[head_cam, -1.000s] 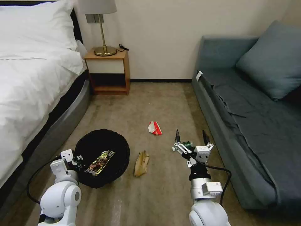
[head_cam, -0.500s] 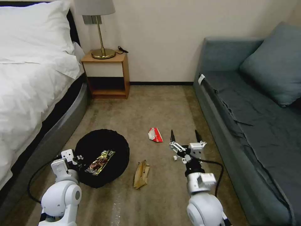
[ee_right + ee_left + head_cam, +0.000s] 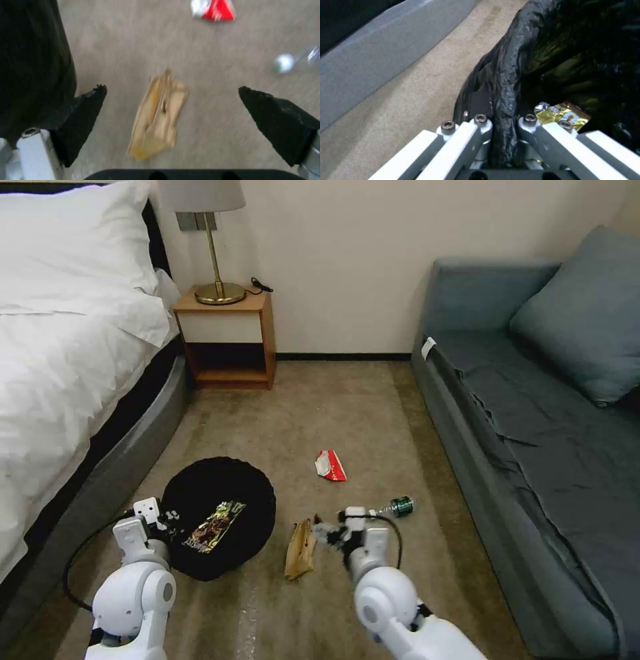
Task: Pick up the trash bin, then pick up the garbage on the floor and place it into the trash bin.
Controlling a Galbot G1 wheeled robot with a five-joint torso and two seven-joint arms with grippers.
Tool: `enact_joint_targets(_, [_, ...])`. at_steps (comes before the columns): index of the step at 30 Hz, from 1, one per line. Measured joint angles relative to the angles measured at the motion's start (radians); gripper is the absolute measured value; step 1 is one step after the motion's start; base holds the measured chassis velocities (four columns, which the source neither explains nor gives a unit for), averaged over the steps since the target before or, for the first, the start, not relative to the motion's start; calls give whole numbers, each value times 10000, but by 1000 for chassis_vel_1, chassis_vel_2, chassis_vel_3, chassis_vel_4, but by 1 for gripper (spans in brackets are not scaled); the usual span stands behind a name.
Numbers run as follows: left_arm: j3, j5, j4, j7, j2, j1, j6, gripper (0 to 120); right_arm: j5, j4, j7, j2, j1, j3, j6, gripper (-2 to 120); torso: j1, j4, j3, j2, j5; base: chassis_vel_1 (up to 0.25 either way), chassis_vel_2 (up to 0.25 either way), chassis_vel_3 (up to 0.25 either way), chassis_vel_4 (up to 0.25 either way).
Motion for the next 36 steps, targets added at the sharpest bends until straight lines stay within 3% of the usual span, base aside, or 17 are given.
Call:
enact_joint_targets(12, [36, -51, -118, -7, 185, -41, 93, 4, 762, -658, 449, 6, 482, -1033, 135, 100, 0, -2, 0, 0, 1, 0, 0, 0, 0])
enact_joint_targets(24, [-168, -349, -526, -32, 428, 83, 152, 4, 2834, -1605, 1942, -234, 2324, -3501, 657, 100, 0, 1, 0, 0, 3, 0, 0, 0, 0])
enact_joint_targets(36, [-104, -333, -616, -29, 158, 67, 140, 4, 2416, -3807, 1551, 281, 3077, -3724, 1362, 100, 0, -1, 0, 0, 1, 0, 0, 0, 0])
